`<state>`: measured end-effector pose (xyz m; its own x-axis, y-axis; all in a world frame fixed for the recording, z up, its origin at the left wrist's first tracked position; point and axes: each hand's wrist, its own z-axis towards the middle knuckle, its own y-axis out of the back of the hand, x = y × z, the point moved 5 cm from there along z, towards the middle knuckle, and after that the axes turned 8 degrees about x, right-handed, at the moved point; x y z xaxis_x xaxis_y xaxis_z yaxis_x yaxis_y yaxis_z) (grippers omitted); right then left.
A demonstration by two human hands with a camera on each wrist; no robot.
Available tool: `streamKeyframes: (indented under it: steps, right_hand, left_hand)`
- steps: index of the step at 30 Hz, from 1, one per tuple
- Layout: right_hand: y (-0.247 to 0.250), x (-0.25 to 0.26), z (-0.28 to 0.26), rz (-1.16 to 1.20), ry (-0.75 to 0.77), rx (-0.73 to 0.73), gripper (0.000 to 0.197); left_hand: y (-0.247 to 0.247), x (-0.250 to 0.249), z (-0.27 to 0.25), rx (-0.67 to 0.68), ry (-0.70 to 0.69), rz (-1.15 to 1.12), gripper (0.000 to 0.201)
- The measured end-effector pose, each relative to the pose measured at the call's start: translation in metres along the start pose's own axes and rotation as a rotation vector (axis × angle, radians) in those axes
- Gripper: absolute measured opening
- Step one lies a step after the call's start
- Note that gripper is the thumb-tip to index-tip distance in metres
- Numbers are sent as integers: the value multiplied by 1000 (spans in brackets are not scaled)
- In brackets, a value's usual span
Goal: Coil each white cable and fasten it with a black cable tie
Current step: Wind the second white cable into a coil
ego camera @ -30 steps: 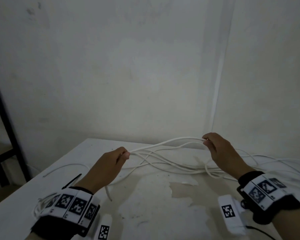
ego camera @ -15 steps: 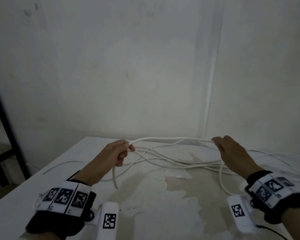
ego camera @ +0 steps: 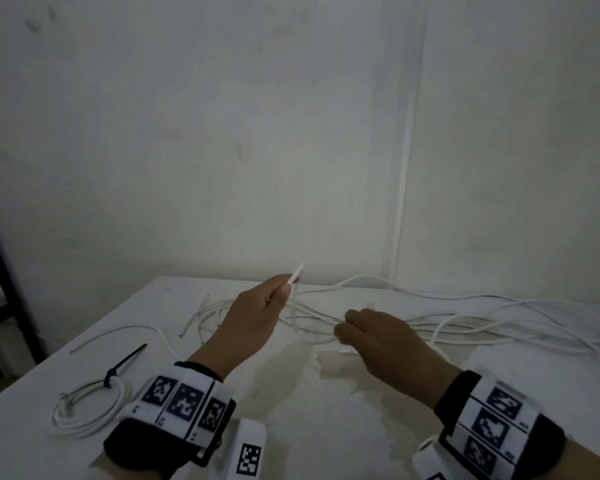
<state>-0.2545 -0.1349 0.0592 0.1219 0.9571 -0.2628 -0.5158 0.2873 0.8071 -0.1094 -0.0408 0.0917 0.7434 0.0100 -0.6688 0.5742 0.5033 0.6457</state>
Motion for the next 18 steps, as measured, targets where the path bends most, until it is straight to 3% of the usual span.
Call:
streamKeyframes:
  steps: [3,6,11,14,18]
  right_hand:
    - [13,7,12,30,-8,-42,8]
    - [25,3,19,80,-56,-50,24]
    - [23,-11,22,345,-205,102,37]
    - [26,-19,19,529,-291,113,26]
    - [31,-26,19,572,-314,81,17]
  left_hand:
    - [-17,1,1,145,34,66,31]
    - [-28,-1,-3,221,65,83,27]
    - [-34,-10,-9,257,58,45,37]
    - [-37,-14,-9,258,47,-34,32]
    - [-37,-21,-5,281,11,-134,30]
